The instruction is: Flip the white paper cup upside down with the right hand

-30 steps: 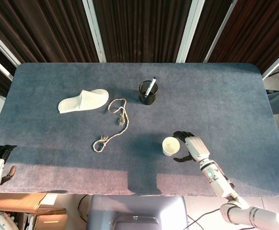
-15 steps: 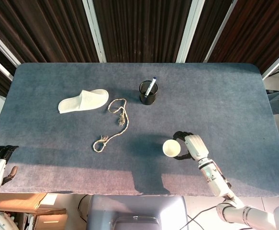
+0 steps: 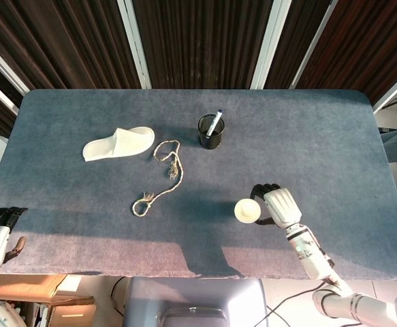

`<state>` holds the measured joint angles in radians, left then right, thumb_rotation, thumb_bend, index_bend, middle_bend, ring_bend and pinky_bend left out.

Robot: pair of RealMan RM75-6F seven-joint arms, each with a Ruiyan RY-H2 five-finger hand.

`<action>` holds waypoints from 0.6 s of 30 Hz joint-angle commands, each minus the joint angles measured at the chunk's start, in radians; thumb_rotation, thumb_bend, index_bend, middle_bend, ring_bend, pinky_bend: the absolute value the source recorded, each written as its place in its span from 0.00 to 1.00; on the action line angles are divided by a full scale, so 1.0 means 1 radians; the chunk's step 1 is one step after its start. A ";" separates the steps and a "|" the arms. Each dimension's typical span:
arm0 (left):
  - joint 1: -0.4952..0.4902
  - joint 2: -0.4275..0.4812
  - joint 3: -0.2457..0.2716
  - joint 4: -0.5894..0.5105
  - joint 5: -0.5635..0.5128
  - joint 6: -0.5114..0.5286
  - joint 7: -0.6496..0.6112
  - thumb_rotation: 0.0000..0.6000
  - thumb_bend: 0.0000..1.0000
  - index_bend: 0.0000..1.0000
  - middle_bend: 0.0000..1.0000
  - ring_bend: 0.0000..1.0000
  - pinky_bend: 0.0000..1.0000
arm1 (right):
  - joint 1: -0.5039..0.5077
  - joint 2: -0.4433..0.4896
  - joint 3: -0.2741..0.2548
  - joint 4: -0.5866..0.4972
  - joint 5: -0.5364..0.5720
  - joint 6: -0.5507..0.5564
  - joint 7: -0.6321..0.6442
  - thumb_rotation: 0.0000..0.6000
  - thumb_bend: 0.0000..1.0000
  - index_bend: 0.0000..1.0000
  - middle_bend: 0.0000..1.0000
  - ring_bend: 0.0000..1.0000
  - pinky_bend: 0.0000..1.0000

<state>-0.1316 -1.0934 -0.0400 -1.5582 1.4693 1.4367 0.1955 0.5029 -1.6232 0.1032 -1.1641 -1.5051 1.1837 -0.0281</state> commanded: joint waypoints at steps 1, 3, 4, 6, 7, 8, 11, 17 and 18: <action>-0.001 0.000 0.001 -0.001 0.000 -0.002 0.002 1.00 0.33 0.25 0.24 0.21 0.43 | -0.006 0.072 -0.002 -0.122 -0.027 0.069 -0.512 1.00 0.16 0.64 0.47 0.42 0.51; -0.001 0.001 0.001 -0.003 -0.001 -0.003 0.004 1.00 0.33 0.25 0.24 0.21 0.43 | -0.009 0.089 0.002 -0.172 -0.011 0.067 -0.659 1.00 0.16 0.64 0.47 0.43 0.51; -0.001 0.001 0.002 -0.003 -0.001 -0.004 0.005 1.00 0.33 0.25 0.24 0.21 0.43 | -0.010 0.101 0.004 -0.210 0.003 0.061 -0.750 1.00 0.16 0.64 0.47 0.43 0.52; -0.002 0.001 0.002 -0.004 -0.001 -0.005 0.007 1.00 0.33 0.25 0.24 0.21 0.43 | -0.010 0.120 0.007 -0.267 0.031 0.045 -0.866 1.00 0.16 0.64 0.47 0.43 0.52; -0.002 0.001 0.002 -0.004 0.000 -0.006 0.008 1.00 0.33 0.25 0.24 0.21 0.43 | -0.009 0.132 0.008 -0.303 0.056 0.031 -0.934 1.00 0.16 0.64 0.47 0.43 0.52; -0.002 0.000 0.003 -0.005 0.000 -0.006 0.009 1.00 0.33 0.25 0.24 0.21 0.43 | -0.009 0.140 0.009 -0.330 0.080 0.018 -0.982 1.00 0.16 0.64 0.47 0.43 0.52; -0.001 0.001 0.006 -0.005 0.002 -0.007 0.011 1.00 0.33 0.25 0.24 0.21 0.43 | -0.003 0.155 0.017 -0.407 0.187 -0.024 -1.144 1.00 0.16 0.64 0.47 0.43 0.52; -0.001 0.003 0.006 -0.009 0.000 -0.007 0.015 1.00 0.33 0.25 0.24 0.21 0.43 | 0.027 0.137 0.020 -0.462 0.382 -0.066 -1.328 1.00 0.16 0.63 0.47 0.42 0.52; -0.001 0.003 0.006 -0.009 0.001 -0.007 0.014 1.00 0.33 0.25 0.24 0.21 0.43 | 0.031 0.133 0.018 -0.461 0.400 -0.069 -1.336 1.00 0.16 0.62 0.47 0.42 0.52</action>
<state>-0.1323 -1.0900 -0.0339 -1.5673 1.4702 1.4300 0.2097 0.5153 -1.4954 0.1183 -1.5732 -1.1972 1.1465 -1.2889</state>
